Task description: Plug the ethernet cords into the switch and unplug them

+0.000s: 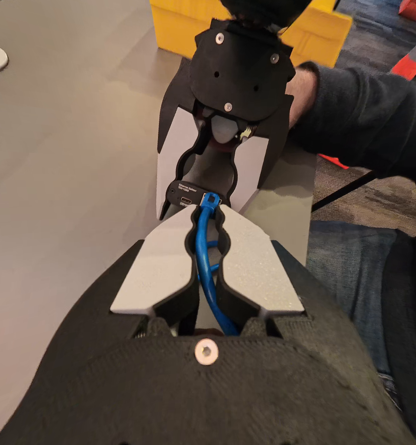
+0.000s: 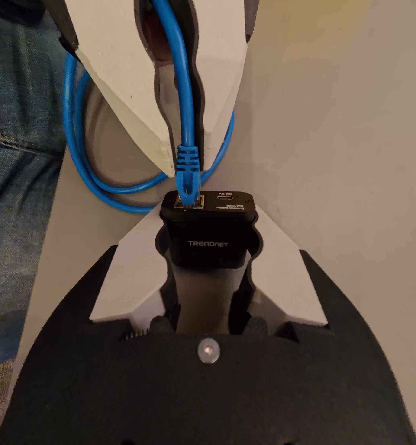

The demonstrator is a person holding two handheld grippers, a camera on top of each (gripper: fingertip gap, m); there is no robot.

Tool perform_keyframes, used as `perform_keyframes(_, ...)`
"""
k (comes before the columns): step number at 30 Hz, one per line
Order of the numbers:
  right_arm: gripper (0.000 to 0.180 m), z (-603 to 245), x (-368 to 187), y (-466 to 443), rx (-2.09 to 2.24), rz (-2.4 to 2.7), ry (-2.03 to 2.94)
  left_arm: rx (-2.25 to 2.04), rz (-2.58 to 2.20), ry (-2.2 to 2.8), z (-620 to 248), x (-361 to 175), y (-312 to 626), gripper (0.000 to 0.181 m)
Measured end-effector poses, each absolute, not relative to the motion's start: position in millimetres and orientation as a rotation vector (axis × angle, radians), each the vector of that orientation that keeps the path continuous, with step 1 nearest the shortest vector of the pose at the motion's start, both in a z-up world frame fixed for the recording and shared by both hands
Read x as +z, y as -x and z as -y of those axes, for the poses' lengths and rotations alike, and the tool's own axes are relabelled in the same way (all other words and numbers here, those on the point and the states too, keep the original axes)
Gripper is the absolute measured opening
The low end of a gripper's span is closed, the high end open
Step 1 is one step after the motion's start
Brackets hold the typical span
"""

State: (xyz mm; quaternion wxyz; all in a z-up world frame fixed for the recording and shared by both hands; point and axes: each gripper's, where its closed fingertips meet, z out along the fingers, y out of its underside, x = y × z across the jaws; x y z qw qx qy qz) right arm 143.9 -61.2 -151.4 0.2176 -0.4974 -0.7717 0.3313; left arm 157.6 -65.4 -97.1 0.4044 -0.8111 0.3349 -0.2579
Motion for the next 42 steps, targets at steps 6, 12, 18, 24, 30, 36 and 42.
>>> perform_keyframes(6, 0.062, 60, -105, -136, 0.933, 2.055, 1.301, -0.655, -0.848, 1.951, 66, -54, -154, 0.012)
perform_keyframes(12, 0.061, 61, -90, -134, 0.889, 2.047, 1.298, -0.575, -0.890, 1.930, 68, -41, -153, 0.012)
perform_keyframes(18, 0.061, 59, -80, -136, 0.807, 2.061, 1.310, -0.512, -0.922, 1.924, 69, -32, -153, 0.012)
perform_keyframes(24, 0.061, 58, -75, -134, 0.791, 2.050, 1.312, -0.493, -0.941, 1.916, 69, -29, -149, 0.012)
perform_keyframes(30, 0.062, 35, -86, -142, 0.643, 2.023, 1.441, -0.385, -0.866, 1.947, 52, -27, -135, 0.032)
perform_keyframes(36, 0.062, 16, -79, -157, 0.342, 2.143, 1.225, -0.478, -0.838, 1.962, 56, -6, -123, 0.040)
perform_keyframes(42, 0.062, 17, -48, -137, -0.038, 2.217, 0.838, -0.903, -0.742, 2.047, 52, -13, -138, 0.053)
